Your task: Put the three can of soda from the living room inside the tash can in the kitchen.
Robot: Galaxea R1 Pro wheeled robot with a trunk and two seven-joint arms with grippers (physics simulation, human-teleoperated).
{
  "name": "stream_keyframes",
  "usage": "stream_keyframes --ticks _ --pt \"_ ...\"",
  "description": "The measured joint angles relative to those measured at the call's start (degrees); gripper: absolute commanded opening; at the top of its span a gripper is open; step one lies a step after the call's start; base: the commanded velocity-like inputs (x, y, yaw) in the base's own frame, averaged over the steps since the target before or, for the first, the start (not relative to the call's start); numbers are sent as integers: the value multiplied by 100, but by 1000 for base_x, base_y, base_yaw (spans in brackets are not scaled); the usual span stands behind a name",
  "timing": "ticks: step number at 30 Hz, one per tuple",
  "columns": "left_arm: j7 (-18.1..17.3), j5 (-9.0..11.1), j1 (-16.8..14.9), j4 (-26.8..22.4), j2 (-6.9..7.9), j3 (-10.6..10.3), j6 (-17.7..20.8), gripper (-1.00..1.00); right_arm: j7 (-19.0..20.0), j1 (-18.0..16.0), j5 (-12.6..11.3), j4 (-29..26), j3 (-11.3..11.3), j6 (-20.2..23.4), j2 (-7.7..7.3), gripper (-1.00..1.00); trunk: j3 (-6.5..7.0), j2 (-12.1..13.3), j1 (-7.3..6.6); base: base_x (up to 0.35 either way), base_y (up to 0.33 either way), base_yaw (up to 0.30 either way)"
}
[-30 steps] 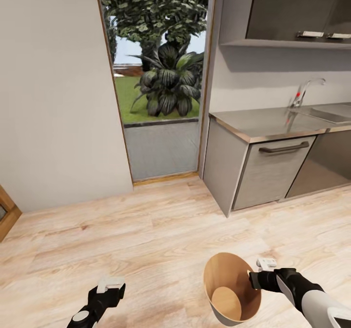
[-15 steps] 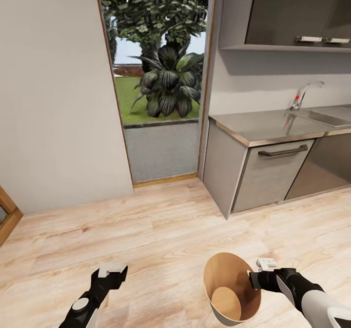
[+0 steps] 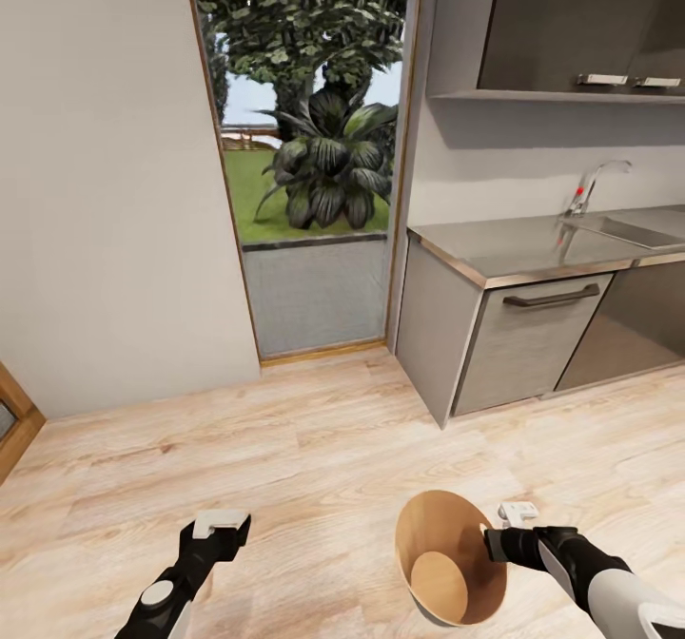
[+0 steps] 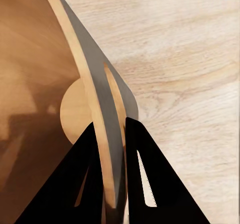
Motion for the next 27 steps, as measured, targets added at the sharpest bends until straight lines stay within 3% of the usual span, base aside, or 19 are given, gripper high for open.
stream_keyframes --ticks 17,27 --pt "1 -14 2 9 0 -4 -81 100 -17 7 -49 -16 -23 -57 34 -100 0 0 0 0 0 7" --pt "0 -44 -3 19 0 -9 -80 100 -17 7 -61 -3 -24 -62 38 -100 0 0 0 -109 0 187"
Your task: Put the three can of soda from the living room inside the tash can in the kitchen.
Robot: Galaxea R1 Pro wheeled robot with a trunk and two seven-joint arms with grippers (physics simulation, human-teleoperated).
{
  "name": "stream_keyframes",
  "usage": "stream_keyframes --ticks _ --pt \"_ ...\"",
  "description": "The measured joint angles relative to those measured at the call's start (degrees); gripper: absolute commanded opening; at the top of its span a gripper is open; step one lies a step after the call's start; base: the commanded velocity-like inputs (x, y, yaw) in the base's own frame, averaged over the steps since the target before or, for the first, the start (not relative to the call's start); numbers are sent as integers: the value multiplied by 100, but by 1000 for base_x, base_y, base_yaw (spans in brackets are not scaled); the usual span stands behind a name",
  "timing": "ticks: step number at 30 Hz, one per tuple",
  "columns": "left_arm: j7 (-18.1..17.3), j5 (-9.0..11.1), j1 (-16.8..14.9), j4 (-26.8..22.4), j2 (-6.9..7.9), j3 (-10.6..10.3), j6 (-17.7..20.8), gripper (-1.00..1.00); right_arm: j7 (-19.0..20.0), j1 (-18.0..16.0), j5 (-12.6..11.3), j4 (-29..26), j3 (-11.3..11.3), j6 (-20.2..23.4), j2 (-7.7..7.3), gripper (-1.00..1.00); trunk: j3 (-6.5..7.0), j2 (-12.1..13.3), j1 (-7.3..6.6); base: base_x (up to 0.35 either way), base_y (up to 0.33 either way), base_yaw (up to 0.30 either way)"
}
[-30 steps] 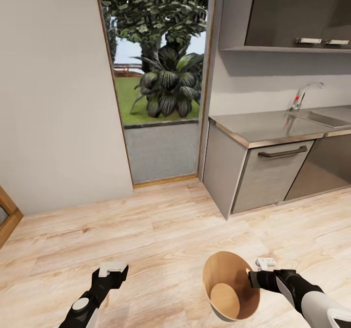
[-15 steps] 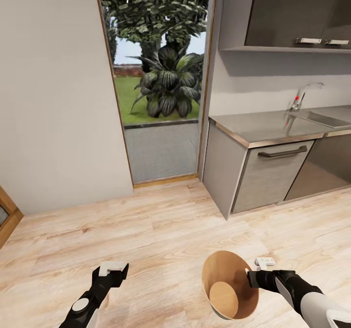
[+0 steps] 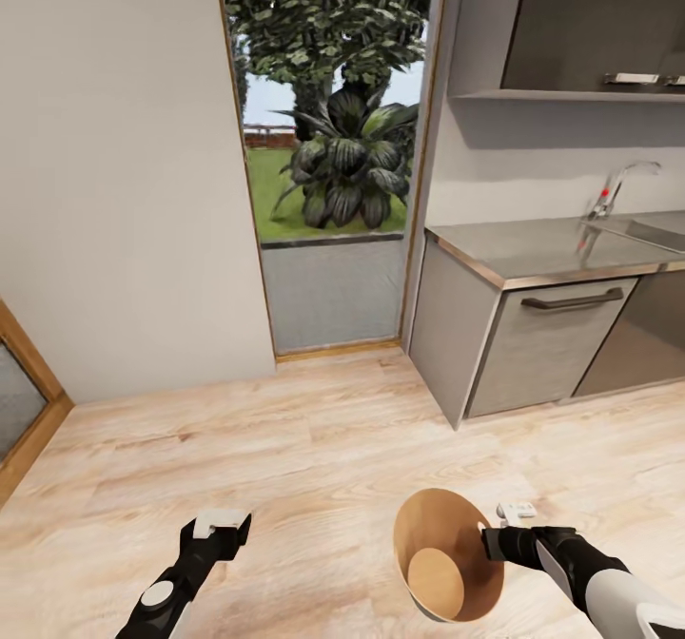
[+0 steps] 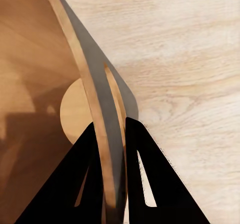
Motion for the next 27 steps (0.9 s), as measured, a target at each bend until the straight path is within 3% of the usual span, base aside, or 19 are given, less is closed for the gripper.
stream_keyframes --ticks 16,27 --pt "34 -22 -3 1 0 -11 -8 100 6 0 16 8 -9 -9 0 -100 0 0 0 -312 0 250" --pt "52 -16 -4 1 0 -21 -1 100 5 2 21 17 3 -9 0 -100 0 0 0 -323 0 41"
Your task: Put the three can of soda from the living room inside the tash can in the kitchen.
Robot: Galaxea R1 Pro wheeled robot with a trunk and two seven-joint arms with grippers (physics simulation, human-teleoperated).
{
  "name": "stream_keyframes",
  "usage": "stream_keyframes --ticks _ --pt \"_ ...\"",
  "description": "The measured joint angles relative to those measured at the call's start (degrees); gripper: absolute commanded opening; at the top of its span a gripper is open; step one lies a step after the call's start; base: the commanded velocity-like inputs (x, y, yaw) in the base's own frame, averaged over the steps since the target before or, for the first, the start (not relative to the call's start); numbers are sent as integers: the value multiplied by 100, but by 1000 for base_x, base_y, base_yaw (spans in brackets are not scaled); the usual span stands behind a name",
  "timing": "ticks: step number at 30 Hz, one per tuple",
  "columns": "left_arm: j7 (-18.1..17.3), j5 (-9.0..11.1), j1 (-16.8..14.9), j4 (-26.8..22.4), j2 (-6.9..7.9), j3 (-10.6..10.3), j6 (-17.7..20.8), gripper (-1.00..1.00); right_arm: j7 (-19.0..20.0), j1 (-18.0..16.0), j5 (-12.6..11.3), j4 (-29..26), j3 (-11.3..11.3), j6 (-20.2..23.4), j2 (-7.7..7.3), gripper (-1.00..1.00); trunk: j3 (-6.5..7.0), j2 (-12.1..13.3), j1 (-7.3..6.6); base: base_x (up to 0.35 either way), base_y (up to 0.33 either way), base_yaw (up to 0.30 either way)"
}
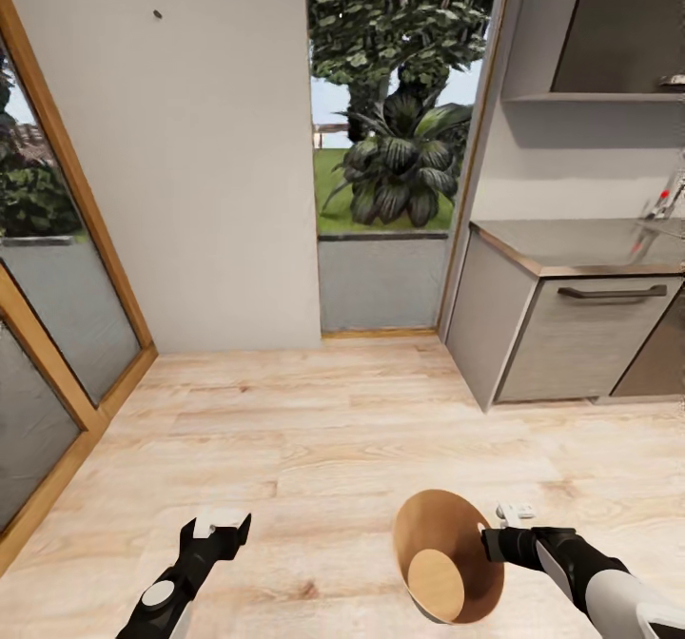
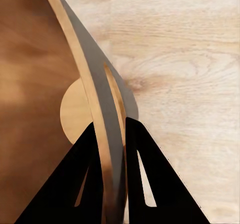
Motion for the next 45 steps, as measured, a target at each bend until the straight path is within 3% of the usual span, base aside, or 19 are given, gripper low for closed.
stream_keyframes --ticks 29,45 --pt "0 -6 3 0 -8 -15 -7 100 4 7 13 34 27 -7 10 -100 0 0 0 -315 0 4" --pt "0 -6 10 0 -8 -26 -218 100 4 32 23 39 9 -9 48 -100 0 0 0 -141 6 219"
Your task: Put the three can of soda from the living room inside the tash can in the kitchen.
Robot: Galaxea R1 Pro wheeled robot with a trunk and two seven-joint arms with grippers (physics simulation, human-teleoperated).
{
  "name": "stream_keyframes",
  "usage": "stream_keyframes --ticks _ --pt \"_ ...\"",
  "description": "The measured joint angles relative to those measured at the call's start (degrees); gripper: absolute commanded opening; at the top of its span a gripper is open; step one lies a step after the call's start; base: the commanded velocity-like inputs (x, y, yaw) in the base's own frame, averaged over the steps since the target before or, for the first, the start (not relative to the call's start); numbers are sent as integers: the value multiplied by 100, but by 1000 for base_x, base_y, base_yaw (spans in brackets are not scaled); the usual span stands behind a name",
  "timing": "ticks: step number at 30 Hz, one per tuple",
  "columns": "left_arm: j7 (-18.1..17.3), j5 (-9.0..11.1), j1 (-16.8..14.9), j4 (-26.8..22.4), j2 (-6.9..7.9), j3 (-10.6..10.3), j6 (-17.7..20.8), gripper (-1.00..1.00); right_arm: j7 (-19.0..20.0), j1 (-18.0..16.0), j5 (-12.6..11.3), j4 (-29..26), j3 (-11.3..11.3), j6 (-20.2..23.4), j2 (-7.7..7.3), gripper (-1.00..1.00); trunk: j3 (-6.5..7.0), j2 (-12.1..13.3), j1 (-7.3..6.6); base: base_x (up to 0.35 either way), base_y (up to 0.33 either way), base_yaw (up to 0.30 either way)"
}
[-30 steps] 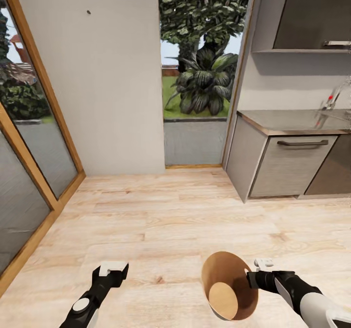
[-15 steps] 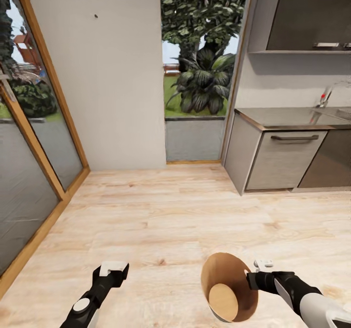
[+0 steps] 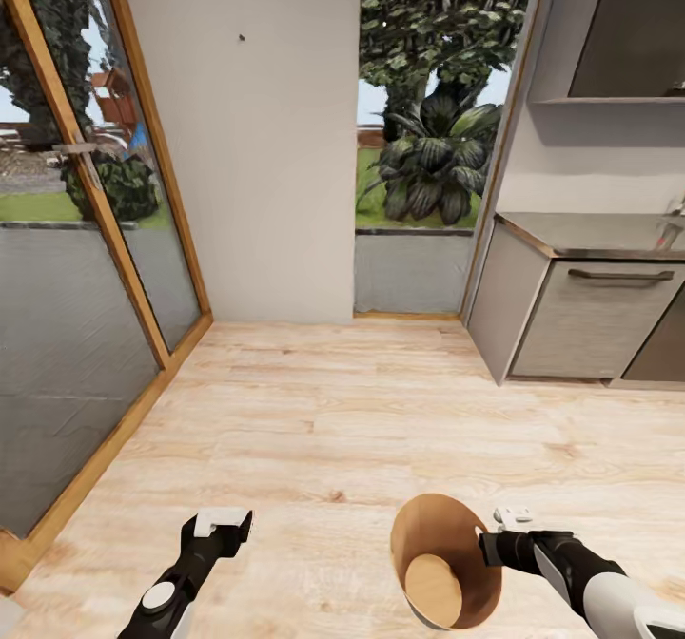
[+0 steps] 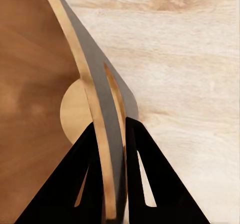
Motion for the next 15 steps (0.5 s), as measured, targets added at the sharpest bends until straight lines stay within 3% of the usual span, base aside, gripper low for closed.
stream_keyframes --ticks 15 --pt "-9 6 -1 -7 0 -3 -1 100 0 1 -1 2 0 0 13 -100 0 0 0 -301 151 248"
